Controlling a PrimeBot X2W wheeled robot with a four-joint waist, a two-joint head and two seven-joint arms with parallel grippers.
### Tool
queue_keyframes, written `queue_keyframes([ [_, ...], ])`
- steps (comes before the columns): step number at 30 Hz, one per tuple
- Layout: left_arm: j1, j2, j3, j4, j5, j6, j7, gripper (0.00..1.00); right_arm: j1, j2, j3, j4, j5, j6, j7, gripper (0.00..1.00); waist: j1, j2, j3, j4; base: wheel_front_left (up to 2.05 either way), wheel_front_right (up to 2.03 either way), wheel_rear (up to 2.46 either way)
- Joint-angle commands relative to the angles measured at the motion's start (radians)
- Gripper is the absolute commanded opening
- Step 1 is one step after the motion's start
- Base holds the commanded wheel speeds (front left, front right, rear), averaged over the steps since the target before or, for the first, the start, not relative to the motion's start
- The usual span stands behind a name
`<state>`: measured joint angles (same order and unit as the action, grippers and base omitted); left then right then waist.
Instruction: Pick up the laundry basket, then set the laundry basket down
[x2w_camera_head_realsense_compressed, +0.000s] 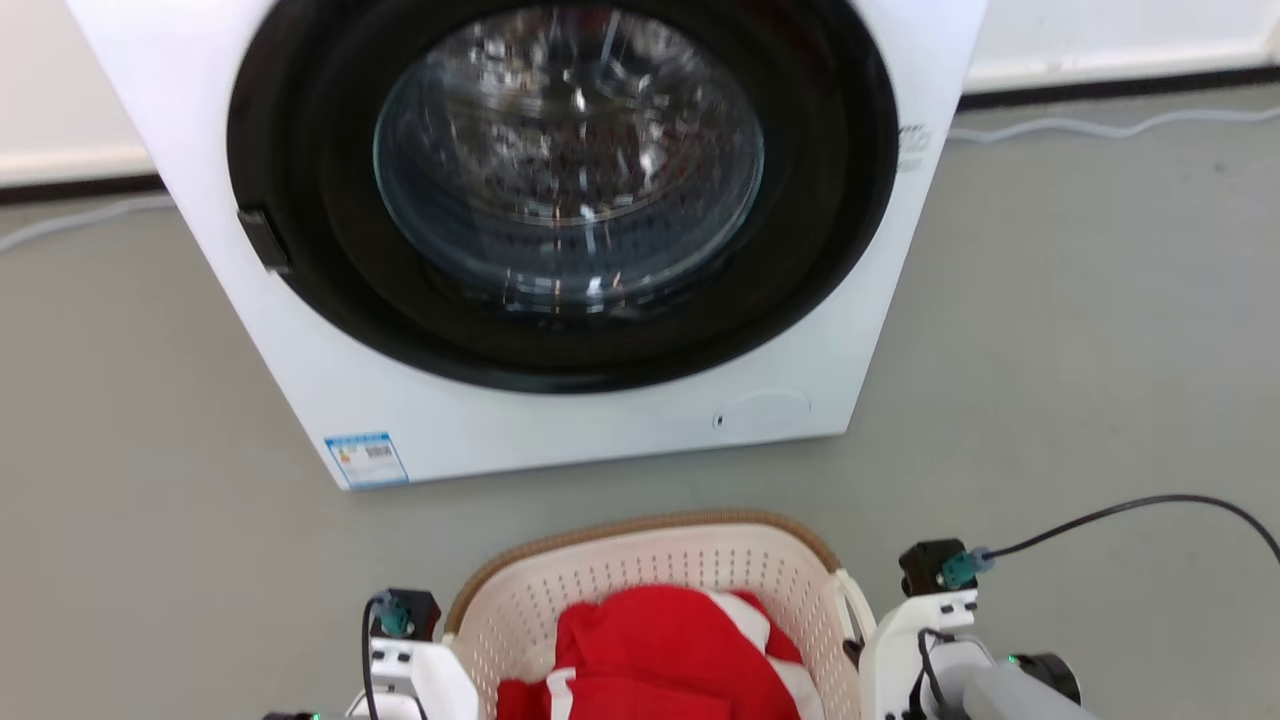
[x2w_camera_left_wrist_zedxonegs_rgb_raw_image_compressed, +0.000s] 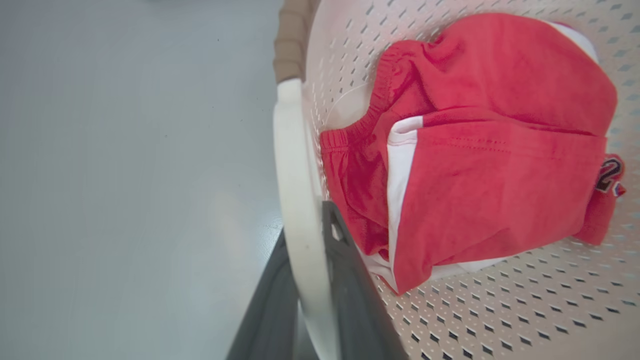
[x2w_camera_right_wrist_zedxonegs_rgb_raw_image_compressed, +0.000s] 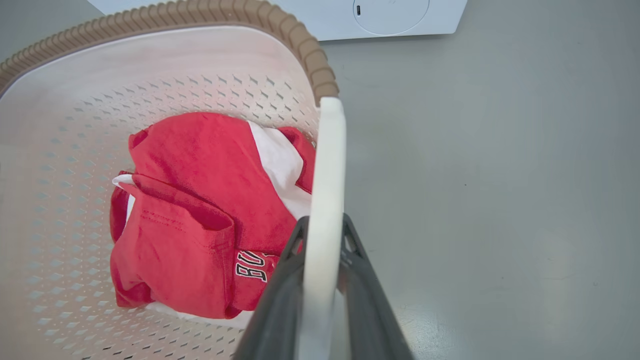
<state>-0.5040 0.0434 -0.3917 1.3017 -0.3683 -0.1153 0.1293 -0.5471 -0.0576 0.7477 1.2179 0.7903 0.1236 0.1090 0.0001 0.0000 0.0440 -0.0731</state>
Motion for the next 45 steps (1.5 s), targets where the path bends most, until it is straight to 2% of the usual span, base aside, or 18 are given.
queue_keyframes([
  [1, -0.004, 0.022, 0.014, -0.011, 0.0, -0.011, 0.0, 0.0, 0.0, 0.007, 0.017, -0.021, 0.01, 0.007, -0.002, 0.0, -0.0001, 0.0, -0.041, -0.009, 0.0, 0.0, 0.0],
  [18, -0.045, 0.016, -0.051, -0.026, -0.033, -0.015, 0.071, 0.0, -0.069, 0.007, 0.1, -0.034, 0.079, 0.007, 0.054, 0.0, -0.0001, 0.0, -0.081, -0.011, 0.0, 0.0, 0.0],
  [45, -0.067, 0.038, -0.133, -0.034, -0.107, -0.015, 0.073, 0.0, -0.08, 0.007, 0.174, -0.008, 0.156, 0.007, 0.042, 0.0, -0.0001, 0.0, -0.065, -0.003, 0.0, 0.0, 0.0],
])
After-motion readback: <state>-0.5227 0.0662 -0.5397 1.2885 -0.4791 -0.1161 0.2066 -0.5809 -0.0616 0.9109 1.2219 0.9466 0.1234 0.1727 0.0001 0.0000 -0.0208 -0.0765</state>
